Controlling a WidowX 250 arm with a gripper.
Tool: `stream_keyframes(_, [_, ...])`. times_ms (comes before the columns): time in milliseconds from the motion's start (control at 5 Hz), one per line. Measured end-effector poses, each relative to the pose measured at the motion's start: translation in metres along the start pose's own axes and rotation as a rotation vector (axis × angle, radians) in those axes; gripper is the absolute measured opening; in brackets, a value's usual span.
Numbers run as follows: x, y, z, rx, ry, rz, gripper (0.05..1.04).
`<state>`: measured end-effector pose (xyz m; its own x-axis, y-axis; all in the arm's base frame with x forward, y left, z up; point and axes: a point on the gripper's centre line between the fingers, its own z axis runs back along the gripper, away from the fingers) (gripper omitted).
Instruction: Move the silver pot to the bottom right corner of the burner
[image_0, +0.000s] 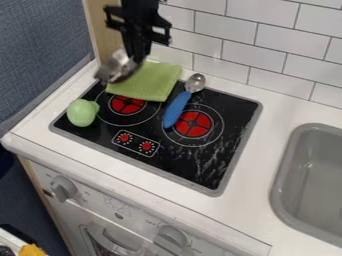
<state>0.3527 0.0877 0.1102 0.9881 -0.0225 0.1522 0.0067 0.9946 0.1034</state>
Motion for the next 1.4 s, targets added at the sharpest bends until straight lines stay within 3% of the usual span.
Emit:
stream_keyframes(200, [-0.023,-0.051,0.020,0.009,-0.008,-0.105,0.062])
stream_keyframes(400, [-0.052,-0.094,0.027,0.005,-0.005,-0.181,0.062])
stream_keyframes(600, [-0.075,-0.133,0.018,-0.002,0.029,-0.243,0.062])
stream_keyframes(1400, [-0.092,-0.178,-0.028,-0.037,0.120,-0.367,0.086])
